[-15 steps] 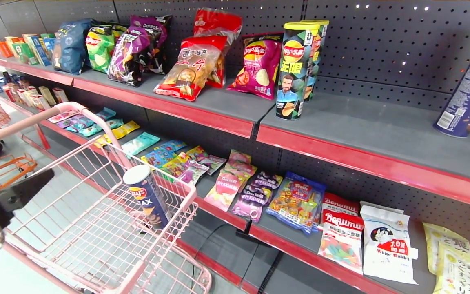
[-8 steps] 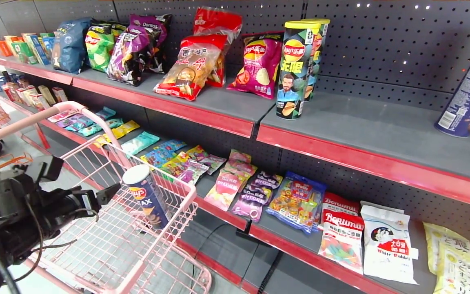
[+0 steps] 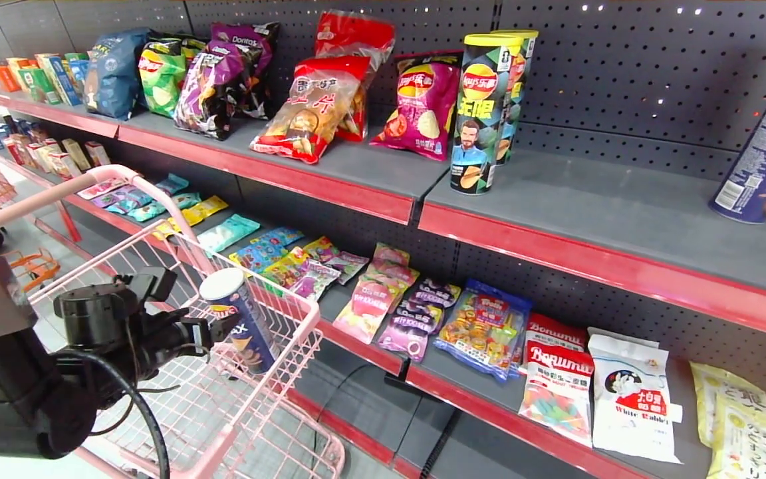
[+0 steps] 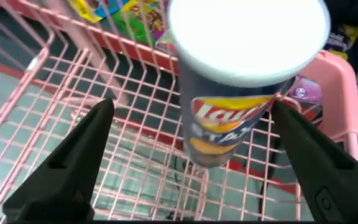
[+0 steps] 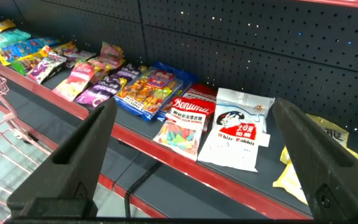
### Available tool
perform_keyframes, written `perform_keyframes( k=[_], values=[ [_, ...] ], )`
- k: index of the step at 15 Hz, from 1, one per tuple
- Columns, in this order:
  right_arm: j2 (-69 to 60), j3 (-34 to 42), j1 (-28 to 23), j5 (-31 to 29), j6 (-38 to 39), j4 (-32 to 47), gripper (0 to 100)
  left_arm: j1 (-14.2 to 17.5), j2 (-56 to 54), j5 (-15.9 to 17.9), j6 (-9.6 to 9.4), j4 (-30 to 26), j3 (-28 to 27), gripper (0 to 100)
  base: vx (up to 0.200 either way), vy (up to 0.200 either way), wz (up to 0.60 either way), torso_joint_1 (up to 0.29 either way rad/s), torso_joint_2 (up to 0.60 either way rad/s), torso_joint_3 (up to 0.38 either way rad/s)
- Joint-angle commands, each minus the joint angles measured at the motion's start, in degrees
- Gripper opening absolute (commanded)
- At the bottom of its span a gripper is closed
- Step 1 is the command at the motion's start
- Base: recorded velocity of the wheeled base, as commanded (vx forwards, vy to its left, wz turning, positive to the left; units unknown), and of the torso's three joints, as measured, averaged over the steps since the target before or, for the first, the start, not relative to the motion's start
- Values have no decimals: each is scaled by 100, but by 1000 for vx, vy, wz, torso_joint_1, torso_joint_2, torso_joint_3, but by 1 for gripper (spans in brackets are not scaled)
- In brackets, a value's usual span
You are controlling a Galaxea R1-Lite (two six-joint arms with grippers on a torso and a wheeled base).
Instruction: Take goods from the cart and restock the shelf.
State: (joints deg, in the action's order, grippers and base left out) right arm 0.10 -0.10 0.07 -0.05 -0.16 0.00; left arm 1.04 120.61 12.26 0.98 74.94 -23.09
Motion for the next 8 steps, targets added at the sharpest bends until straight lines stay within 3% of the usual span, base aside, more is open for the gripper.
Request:
perform_keyframes(
  k=[1,7,8],
  values=[
    [-1,1,1,5,-2,0,100,-262,349,-5,-1,-14,-310,100,0,0,0,0,0,0],
    [-1,1,1,5,-2,0,100,-323,920,-22,-256,12,-855,100,0,0,0,0,0,0],
    [-1,1,1,5,-2,0,100,-315,990,-22,-388,30,-917,0,0,0,0,0,0,0]
  ],
)
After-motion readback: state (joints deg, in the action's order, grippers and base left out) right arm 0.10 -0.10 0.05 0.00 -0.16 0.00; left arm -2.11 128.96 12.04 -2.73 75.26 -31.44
